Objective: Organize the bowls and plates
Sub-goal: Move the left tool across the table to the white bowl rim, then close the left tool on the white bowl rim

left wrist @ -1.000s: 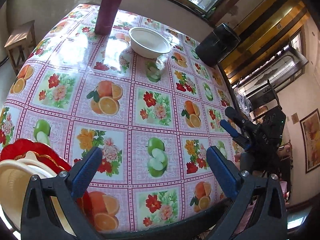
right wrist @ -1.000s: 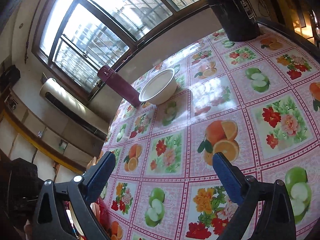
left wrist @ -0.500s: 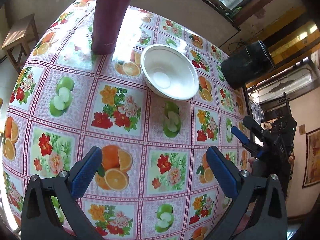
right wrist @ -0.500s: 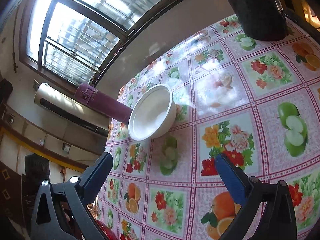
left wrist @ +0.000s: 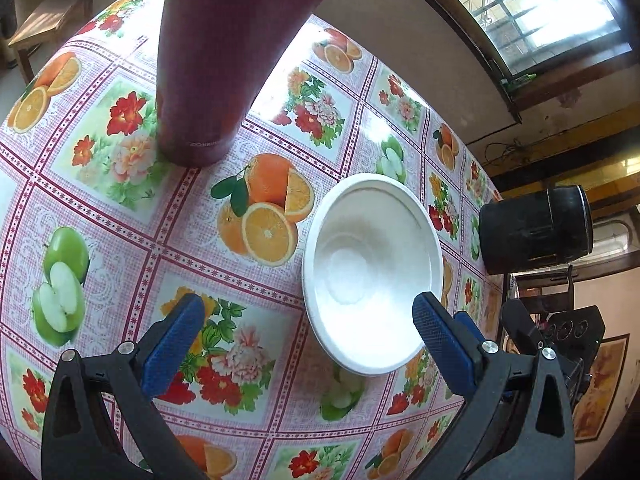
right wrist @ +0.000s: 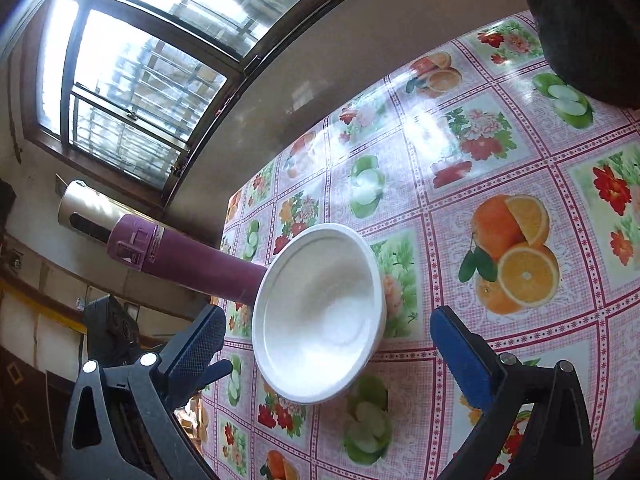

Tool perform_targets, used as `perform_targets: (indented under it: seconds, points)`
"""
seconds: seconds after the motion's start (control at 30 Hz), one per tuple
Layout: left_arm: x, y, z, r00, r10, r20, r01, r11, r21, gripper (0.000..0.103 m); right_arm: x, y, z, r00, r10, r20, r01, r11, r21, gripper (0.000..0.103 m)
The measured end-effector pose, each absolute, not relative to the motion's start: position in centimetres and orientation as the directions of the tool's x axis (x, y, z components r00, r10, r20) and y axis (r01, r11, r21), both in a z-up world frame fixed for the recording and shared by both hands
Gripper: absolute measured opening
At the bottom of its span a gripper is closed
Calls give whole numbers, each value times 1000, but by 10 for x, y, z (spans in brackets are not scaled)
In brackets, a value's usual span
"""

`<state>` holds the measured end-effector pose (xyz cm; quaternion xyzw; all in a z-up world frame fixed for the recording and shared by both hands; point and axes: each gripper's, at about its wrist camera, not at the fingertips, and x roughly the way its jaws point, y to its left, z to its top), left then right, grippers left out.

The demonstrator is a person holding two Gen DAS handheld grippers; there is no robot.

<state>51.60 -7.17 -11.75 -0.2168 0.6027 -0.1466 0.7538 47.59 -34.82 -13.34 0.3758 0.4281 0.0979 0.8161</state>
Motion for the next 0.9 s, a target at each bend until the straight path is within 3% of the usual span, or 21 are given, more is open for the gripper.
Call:
perform_targets:
  seconds: [0.17,0.33,0.5,0.57,0.63,0.67,0.9]
  points:
    - [520,-77,-135,224,-503,-835,-50,850,-525,103,485,-342,-149,632,454,-628,154,721,676,102]
    - [524,-87,-135,252,-427,-868,-17,895,-445,103,487,-346,-154,655,429,-622,144,737,660,101]
    - [528,-101,-133,284,-380,-880,54,923,-381,103,493,-342,-158,640,422,-641,122,768,628,86]
    - [530,-105,-133,296,-358,-886,70,933,-353,94,495,-338,-160,635,388,-668,126,801,585,73]
    - [533,-108,-134,296,-338,-893,79,941,-330,69,497,-335,-161,631,376,-678,122,816,566,57]
    - [533,-108,-136,293,-335,-896,78,942,-327,65,498,-333,-162,626,369,-687,121,824,553,48]
    - [534,-110,-138,300,-338,-892,101,941,-322,42,500,-323,-168,615,324,-719,141,852,504,23]
